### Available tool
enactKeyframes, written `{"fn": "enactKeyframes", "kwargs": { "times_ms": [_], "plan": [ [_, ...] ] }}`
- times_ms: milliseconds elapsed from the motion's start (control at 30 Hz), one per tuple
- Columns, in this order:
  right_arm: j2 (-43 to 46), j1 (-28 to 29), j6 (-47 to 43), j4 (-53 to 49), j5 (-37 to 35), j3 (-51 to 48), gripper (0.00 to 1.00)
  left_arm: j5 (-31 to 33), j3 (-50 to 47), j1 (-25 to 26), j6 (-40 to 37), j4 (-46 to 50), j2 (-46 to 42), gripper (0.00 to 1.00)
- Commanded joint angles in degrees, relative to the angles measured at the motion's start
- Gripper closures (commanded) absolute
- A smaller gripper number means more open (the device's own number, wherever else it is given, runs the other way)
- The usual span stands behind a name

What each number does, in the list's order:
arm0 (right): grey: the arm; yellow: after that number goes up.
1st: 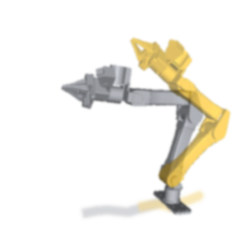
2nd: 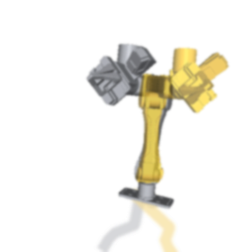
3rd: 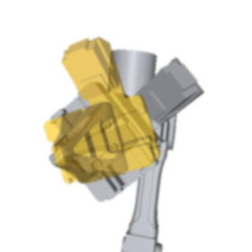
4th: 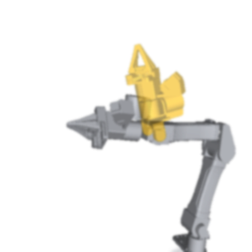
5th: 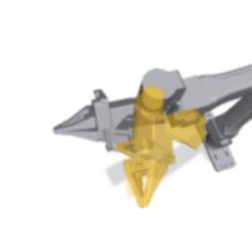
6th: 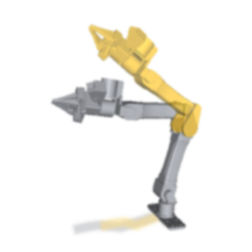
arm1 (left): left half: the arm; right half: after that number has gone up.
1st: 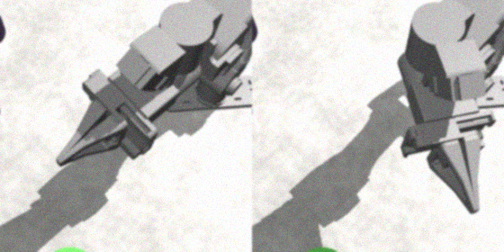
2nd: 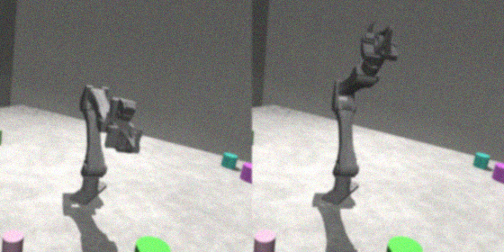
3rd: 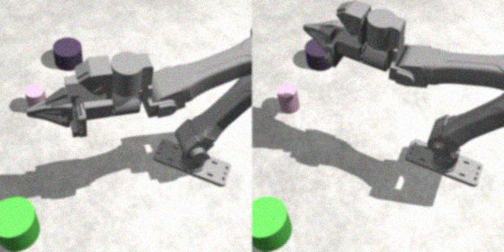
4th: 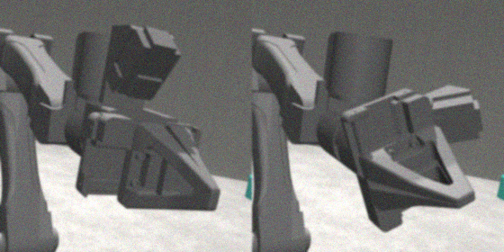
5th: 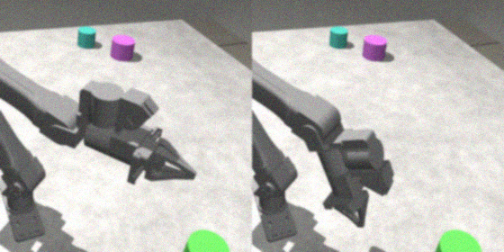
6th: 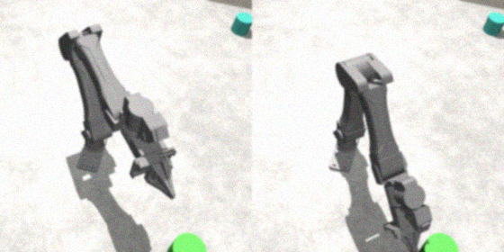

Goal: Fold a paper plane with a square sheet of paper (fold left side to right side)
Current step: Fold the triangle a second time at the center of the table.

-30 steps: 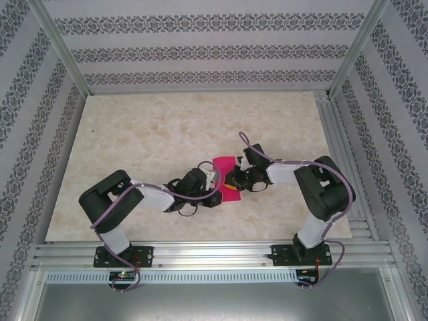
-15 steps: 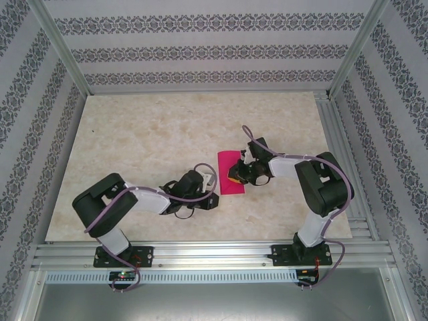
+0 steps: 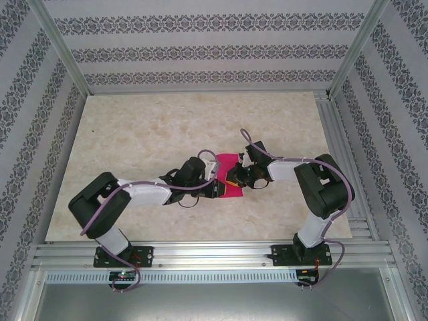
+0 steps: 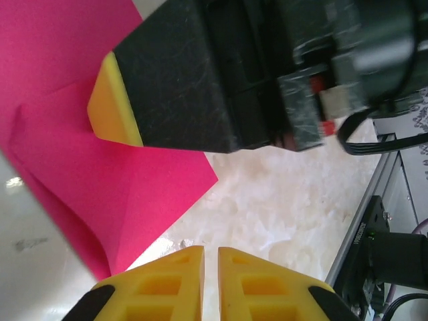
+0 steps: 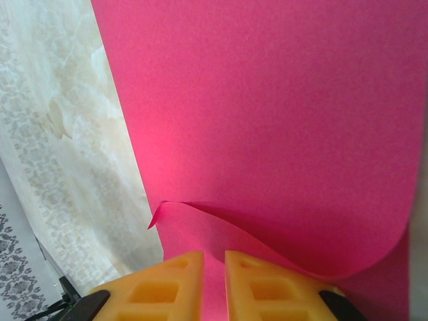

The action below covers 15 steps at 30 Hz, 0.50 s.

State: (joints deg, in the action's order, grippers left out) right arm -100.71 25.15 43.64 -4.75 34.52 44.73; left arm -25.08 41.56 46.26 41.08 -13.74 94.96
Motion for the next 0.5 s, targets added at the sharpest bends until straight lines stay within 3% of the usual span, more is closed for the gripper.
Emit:
{"fn": "enactKeyframes", "kwargs": {
  "times_ms": [0, 467],
  "plan": [
    [0.05, 0.52, 0.66, -1.82, -1.05, -0.43, 0.83, -3.05, 1.91, 0.58, 0.49, -3.06, 3.87, 0.84],
    [0.16, 0.55, 0.55, -1.84, -0.64, -0.70, 0.83, 3.51, 4.48, -0.28, -2.87, 1.84, 7.07, 0.84]
  ]
}}
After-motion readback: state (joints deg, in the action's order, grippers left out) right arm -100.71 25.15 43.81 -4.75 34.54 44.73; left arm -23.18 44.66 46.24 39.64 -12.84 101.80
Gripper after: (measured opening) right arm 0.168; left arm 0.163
